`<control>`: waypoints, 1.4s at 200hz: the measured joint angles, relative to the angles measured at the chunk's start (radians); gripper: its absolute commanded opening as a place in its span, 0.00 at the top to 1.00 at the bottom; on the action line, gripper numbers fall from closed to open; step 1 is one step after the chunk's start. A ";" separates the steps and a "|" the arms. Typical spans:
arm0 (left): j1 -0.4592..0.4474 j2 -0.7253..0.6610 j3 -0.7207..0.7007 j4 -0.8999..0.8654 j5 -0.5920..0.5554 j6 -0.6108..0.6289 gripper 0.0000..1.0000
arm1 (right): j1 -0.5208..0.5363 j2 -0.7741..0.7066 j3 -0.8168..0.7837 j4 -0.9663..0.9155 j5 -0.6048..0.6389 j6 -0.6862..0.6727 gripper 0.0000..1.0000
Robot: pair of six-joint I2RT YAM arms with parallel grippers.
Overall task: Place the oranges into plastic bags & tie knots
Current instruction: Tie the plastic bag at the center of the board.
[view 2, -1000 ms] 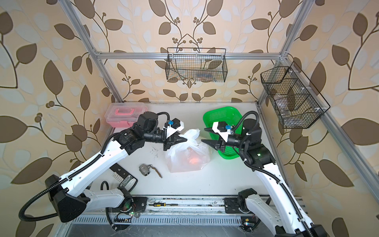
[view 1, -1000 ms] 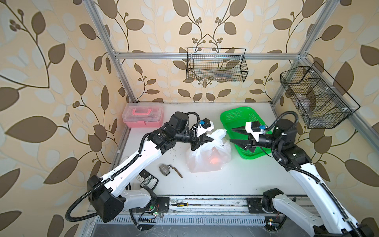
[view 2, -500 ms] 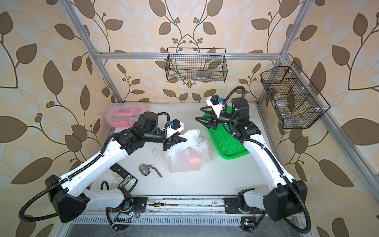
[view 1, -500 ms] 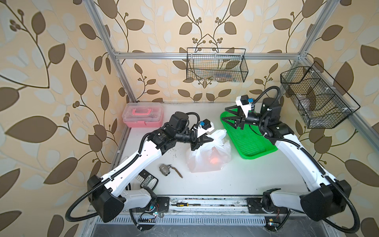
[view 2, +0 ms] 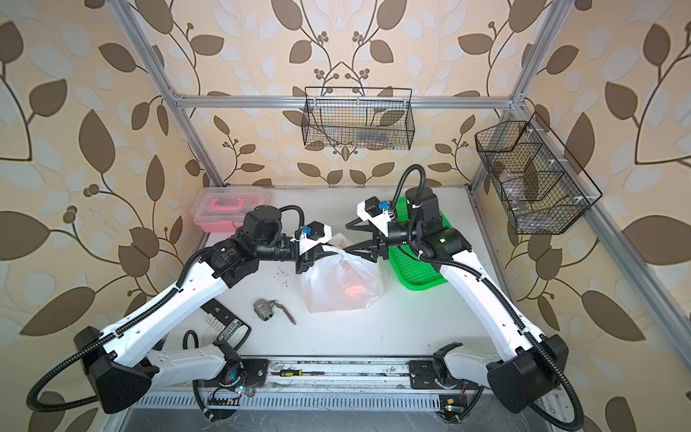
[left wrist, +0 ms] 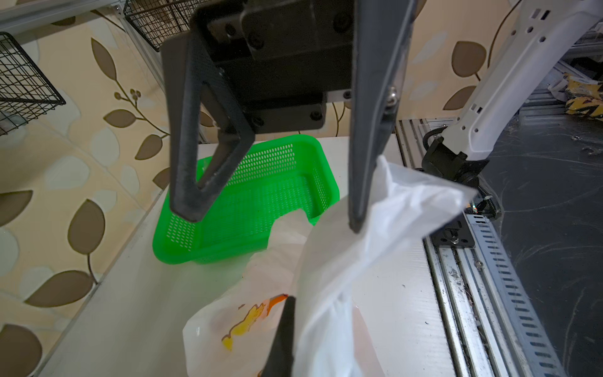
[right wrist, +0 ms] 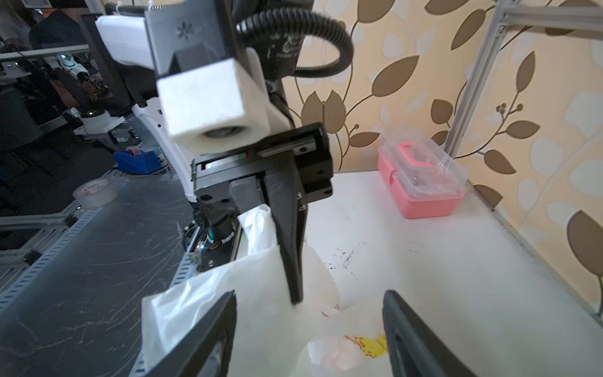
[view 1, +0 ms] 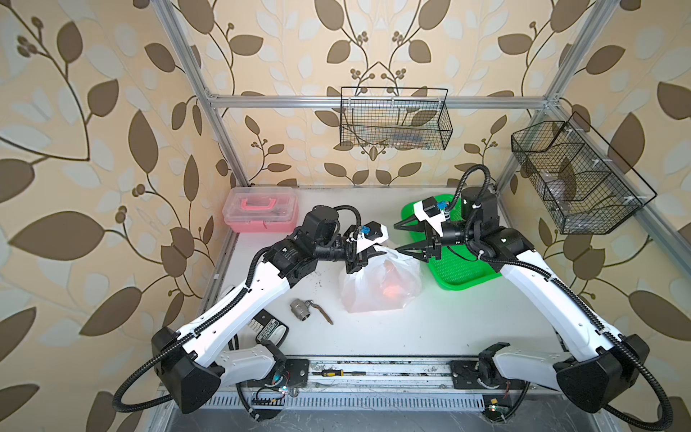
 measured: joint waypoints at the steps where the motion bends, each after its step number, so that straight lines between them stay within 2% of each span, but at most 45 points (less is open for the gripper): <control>1: 0.000 0.000 0.000 0.000 0.000 0.002 1.00 | 0.001 0.000 0.000 -0.001 0.001 -0.001 0.31; 40: -0.008 -0.003 -0.014 0.020 0.000 0.079 1.00 | 0.027 0.005 -0.016 -0.082 0.028 -0.039 0.35; 107: -0.078 -0.044 -0.074 0.053 -0.043 0.272 1.00 | 0.052 0.042 -0.017 -0.162 0.042 -0.070 0.42; 211: -0.166 -0.128 -0.231 0.231 -0.216 0.658 1.00 | 0.069 0.045 -0.040 -0.204 0.053 -0.069 0.36; 280: -0.204 -0.128 -0.276 0.326 -0.348 0.846 1.00 | 0.069 0.045 -0.050 -0.236 0.077 -0.069 0.34</control>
